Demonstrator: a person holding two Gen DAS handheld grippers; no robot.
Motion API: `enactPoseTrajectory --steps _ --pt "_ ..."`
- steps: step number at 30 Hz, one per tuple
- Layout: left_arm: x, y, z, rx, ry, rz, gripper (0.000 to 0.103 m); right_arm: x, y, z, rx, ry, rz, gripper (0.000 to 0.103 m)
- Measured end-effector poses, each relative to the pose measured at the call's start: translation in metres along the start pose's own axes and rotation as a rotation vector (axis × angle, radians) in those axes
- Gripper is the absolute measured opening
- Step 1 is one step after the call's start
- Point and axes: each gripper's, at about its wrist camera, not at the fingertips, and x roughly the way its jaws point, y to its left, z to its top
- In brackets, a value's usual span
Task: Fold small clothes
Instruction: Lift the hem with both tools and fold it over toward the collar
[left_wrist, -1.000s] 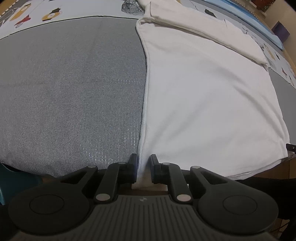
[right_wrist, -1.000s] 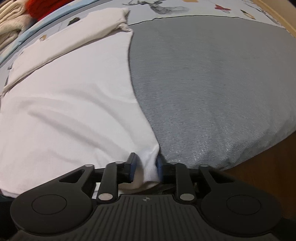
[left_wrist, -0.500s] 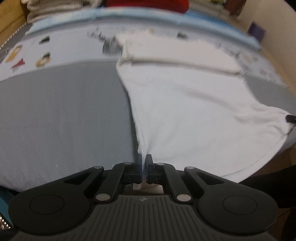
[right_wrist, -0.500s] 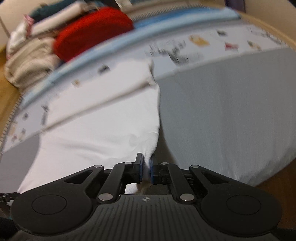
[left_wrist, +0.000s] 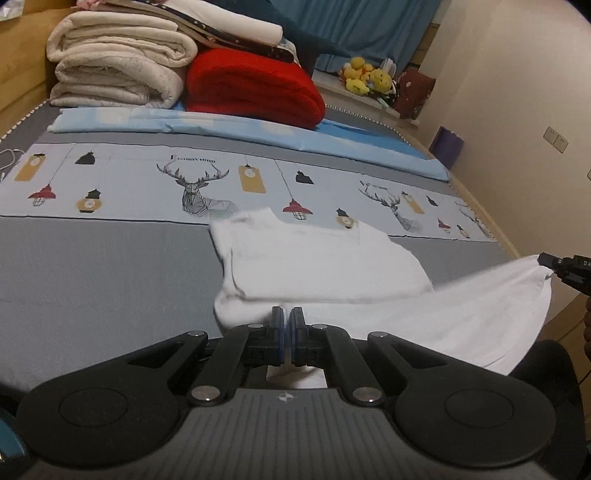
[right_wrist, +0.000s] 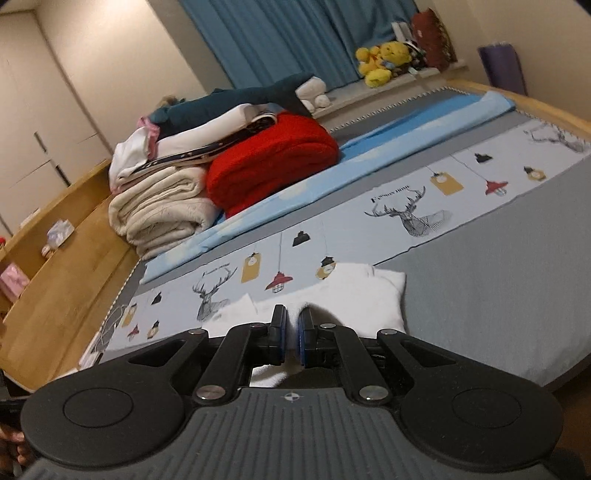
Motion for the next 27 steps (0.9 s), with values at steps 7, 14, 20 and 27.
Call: enactPoseTrajectory --steps 7,14,20,27 --pt "0.105 0.045 0.045 0.01 0.107 0.041 0.003 0.107 -0.037 0.026 0.016 0.089 -0.114 0.006" --pt "0.219 0.093 0.059 -0.081 0.219 0.036 0.003 0.214 -0.083 0.024 0.038 0.21 -0.213 0.005" --pt "0.258 0.111 0.087 -0.155 0.224 0.056 0.003 0.259 -0.099 0.035 0.07 0.231 -0.231 0.005" --pt "0.252 0.131 0.104 -0.265 0.158 0.091 0.018 0.277 -0.097 0.055 0.055 0.162 -0.334 0.012"
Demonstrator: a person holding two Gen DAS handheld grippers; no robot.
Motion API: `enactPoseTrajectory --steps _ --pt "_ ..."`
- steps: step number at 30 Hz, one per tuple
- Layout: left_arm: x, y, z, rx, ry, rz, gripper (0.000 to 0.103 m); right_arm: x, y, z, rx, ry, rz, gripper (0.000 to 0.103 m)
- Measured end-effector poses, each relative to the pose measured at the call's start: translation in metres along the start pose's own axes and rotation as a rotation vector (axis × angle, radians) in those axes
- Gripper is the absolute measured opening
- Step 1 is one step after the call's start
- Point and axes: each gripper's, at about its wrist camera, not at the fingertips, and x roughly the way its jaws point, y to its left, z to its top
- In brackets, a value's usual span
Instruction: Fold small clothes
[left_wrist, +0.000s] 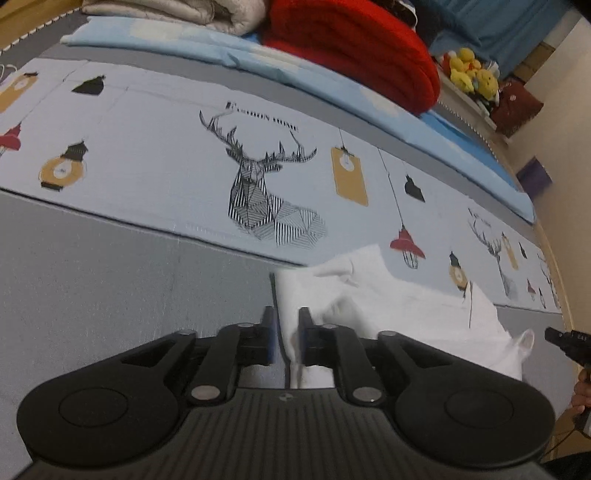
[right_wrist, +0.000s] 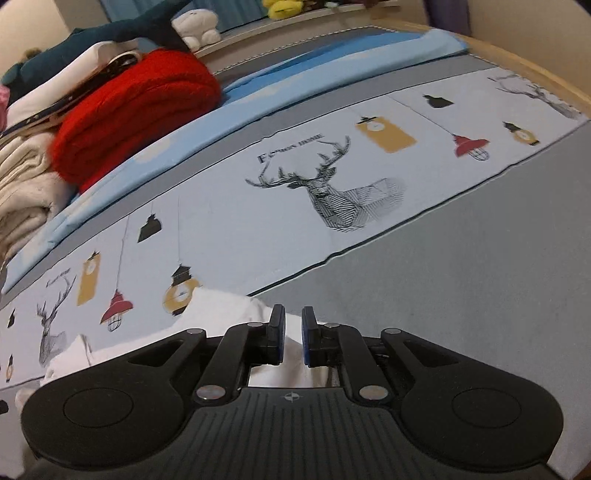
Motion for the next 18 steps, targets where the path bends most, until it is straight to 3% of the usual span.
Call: enactPoseTrajectory --steps 3,5,8,12,15,18 --pt "0.003 -0.005 -0.016 0.036 0.045 0.018 0.025 -0.001 -0.003 -0.01 -0.002 0.019 -0.005 0.027" --pt "0.006 -0.009 -0.031 0.052 0.067 0.027 0.026 0.001 -0.009 -0.023 -0.008 0.037 -0.01 0.028" --pt "0.007 -0.019 -0.044 0.071 0.086 0.034 0.029 0.009 -0.012 -0.037 -0.006 0.143 -0.052 0.029" --pt "0.01 -0.03 -0.048 0.139 0.08 0.055 0.036 0.009 -0.007 -0.046 -0.103 0.153 -0.076 0.03" --pt "0.017 -0.029 -0.042 0.123 0.071 0.077 0.037 0.015 -0.01 -0.045 -0.109 0.154 -0.08 0.03" --pt "0.024 -0.029 -0.032 0.104 0.061 0.083 0.044 0.023 -0.007 -0.041 -0.123 0.151 -0.063 0.03"
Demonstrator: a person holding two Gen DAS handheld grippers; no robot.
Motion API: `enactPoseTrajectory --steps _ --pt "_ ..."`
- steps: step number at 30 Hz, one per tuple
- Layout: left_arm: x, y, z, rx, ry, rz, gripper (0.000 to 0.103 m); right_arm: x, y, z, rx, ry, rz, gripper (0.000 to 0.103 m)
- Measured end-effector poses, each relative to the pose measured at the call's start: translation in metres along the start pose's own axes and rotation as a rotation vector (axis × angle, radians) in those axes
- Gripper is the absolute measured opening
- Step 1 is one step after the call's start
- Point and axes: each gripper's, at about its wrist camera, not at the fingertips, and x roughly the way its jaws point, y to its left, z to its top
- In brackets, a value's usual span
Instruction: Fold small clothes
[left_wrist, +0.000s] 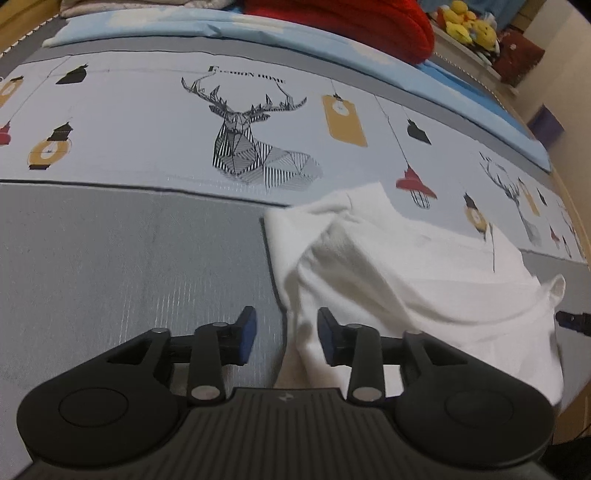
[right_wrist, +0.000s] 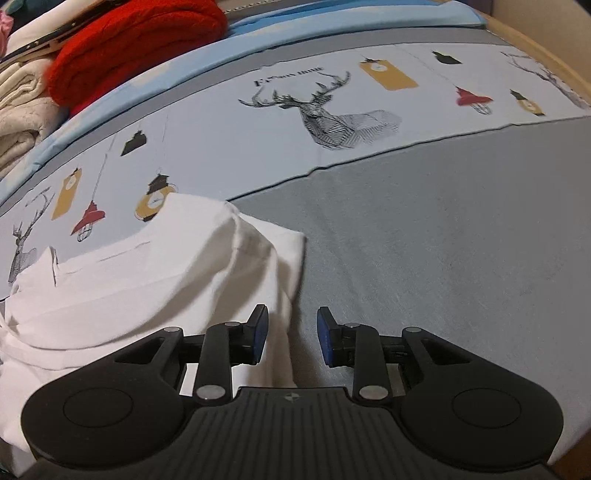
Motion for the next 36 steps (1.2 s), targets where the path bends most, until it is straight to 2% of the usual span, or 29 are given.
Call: enactPoseTrajectory --steps 3,6,15,17,18,19,20,23,26,32,35,36 --pt "0.01 -0.006 0.009 0.022 0.001 0.005 0.049 0.01 0.008 0.003 -0.075 -0.007 0.0 0.03" --pt "0.02 -0.008 0.015 0.027 0.007 0.012 0.049 0.021 0.016 0.011 -0.137 -0.019 -0.017 0.03" --pt "0.042 -0.005 0.036 -0.034 -0.005 -0.041 0.049 0.039 0.022 0.032 -0.141 -0.048 0.018 0.03" --pt "0.045 -0.005 0.039 -0.039 -0.008 -0.047 0.044 0.041 0.023 0.034 -0.142 -0.054 0.019 0.03" --pt "0.045 -0.006 0.041 -0.033 -0.012 -0.058 0.018 0.042 0.023 0.036 -0.138 -0.055 0.02 0.023" --pt "0.044 -0.007 0.043 -0.029 -0.02 -0.067 0.005 0.042 0.022 0.038 -0.129 -0.064 0.026 0.013" --pt "0.04 -0.007 0.046 -0.03 -0.048 -0.075 0.005 0.04 0.021 0.041 -0.11 -0.077 0.041 0.007" --pt "0.026 -0.002 0.055 -0.066 -0.156 -0.081 0.005 0.025 0.018 0.049 -0.039 -0.193 0.065 0.006" --pt "0.02 -0.003 0.061 -0.074 -0.229 -0.059 0.005 0.018 0.018 0.054 0.016 -0.263 0.067 0.006" --pt "0.03 -0.008 0.068 -0.08 -0.247 -0.059 0.005 0.028 0.03 0.061 0.031 -0.267 0.022 0.006" --pt "0.039 -0.009 0.068 -0.076 -0.229 -0.054 0.007 0.039 0.033 0.061 0.041 -0.227 -0.018 0.01" --pt "0.042 -0.007 0.068 -0.078 -0.2 -0.049 0.013 0.042 0.032 0.06 0.046 -0.212 -0.021 0.012"
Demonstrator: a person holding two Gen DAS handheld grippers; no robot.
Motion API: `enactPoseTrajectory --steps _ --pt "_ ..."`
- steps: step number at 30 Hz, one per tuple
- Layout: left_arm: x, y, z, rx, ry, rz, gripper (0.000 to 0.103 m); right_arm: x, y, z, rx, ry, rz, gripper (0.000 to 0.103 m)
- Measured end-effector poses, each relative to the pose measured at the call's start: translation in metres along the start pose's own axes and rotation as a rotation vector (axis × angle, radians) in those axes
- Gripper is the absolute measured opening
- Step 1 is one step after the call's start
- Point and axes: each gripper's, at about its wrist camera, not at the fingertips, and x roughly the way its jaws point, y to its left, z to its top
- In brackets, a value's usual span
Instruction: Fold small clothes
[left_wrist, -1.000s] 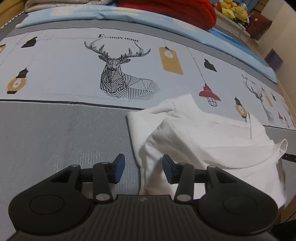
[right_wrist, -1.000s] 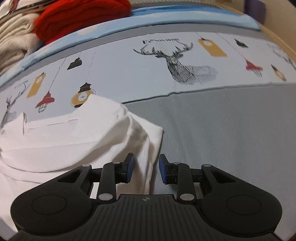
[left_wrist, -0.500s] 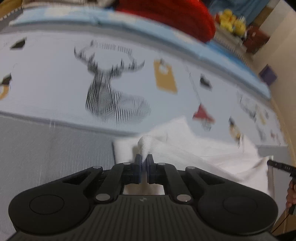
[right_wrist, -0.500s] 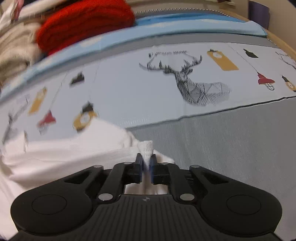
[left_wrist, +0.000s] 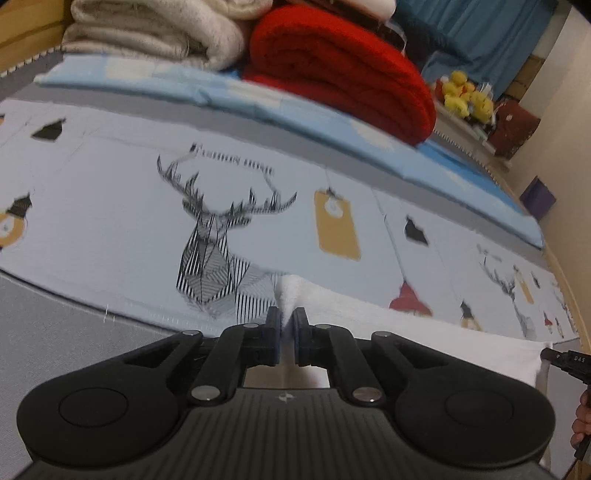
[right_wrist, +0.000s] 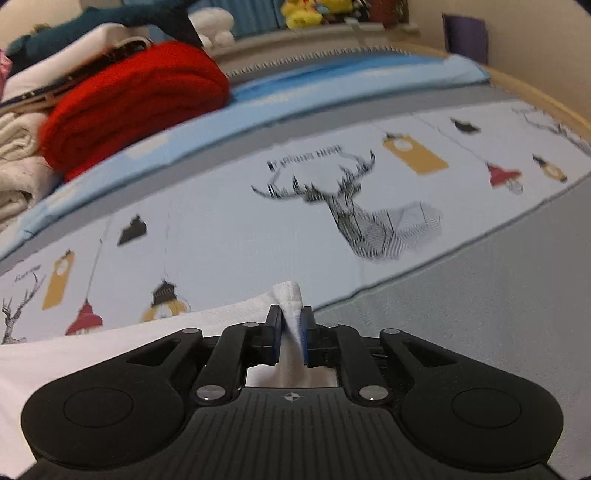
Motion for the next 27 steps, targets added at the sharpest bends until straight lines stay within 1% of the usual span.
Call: enactPoseTrajectory --steps 1,3,4,6,8,10,11,12,13,15,16,17,19,20,21,22,24,27 --pt "0.002 0.004 -0.002 -0.004 0.033 0.008 0.025 0.001 0.0 -0.002 -0.001 0.014 -0.003 0.015" --pt "0.008 0.009 -0.008 -0.017 0.113 0.005 0.035 0.004 -0.002 -0.008 -0.006 0.067 -0.01 0.028" --pt "0.011 0.011 -0.012 -0.02 0.16 -0.002 0.035 0.006 -0.003 -0.011 -0.01 0.101 -0.006 0.028" --pt "0.014 0.014 -0.019 -0.016 0.222 -0.012 0.035 0.007 -0.005 -0.017 -0.026 0.15 -0.006 0.028" --pt "0.015 0.017 -0.027 -0.01 0.261 -0.027 0.035 0.005 -0.008 -0.022 -0.042 0.174 -0.015 0.028" --pt "0.013 0.018 -0.033 0.004 0.276 -0.041 0.035 0.003 -0.01 -0.027 -0.051 0.194 -0.002 0.028" --pt "0.012 0.018 -0.035 0.013 0.275 -0.04 0.031 0.002 -0.01 -0.029 -0.059 0.198 0.005 0.024" --pt "0.01 0.018 -0.036 0.023 0.27 -0.043 0.005 0.0 -0.009 -0.031 -0.073 0.194 0.016 0.004" --pt "0.005 0.018 -0.036 0.028 0.248 -0.033 0.004 -0.003 -0.007 -0.031 -0.088 0.177 0.022 0.004" --pt "-0.008 0.021 -0.034 0.0 0.196 -0.045 0.003 -0.014 -0.004 -0.026 -0.088 0.098 0.026 0.003" --pt "-0.01 0.022 -0.034 -0.002 0.191 -0.046 0.003 -0.017 -0.003 -0.024 -0.075 0.076 0.029 0.003" --pt "-0.011 0.02 -0.036 0.017 0.204 -0.033 0.004 -0.018 -0.004 -0.022 -0.065 0.074 0.024 0.003" --pt "-0.01 0.017 -0.042 0.059 0.254 0.005 0.006 -0.016 -0.004 -0.023 -0.06 0.113 -0.016 0.005" --pt "-0.012 0.017 -0.044 0.064 0.266 0.006 0.009 -0.016 -0.005 -0.025 -0.057 0.132 -0.038 0.011" --pt "-0.016 0.019 -0.046 0.062 0.273 -0.004 0.018 -0.017 -0.006 -0.028 -0.055 0.16 -0.042 0.014" --pt "-0.022 0.021 -0.048 0.056 0.277 -0.023 0.029 -0.019 -0.008 -0.032 -0.054 0.192 -0.024 0.019" --pt "-0.033 0.024 -0.053 0.053 0.296 -0.057 0.043 -0.028 -0.009 -0.039 -0.071 0.234 0.012 0.021" --pt "-0.042 0.025 -0.07 0.095 0.369 -0.089 0.043 -0.044 -0.01 -0.056 -0.121 0.286 0.039 0.024"
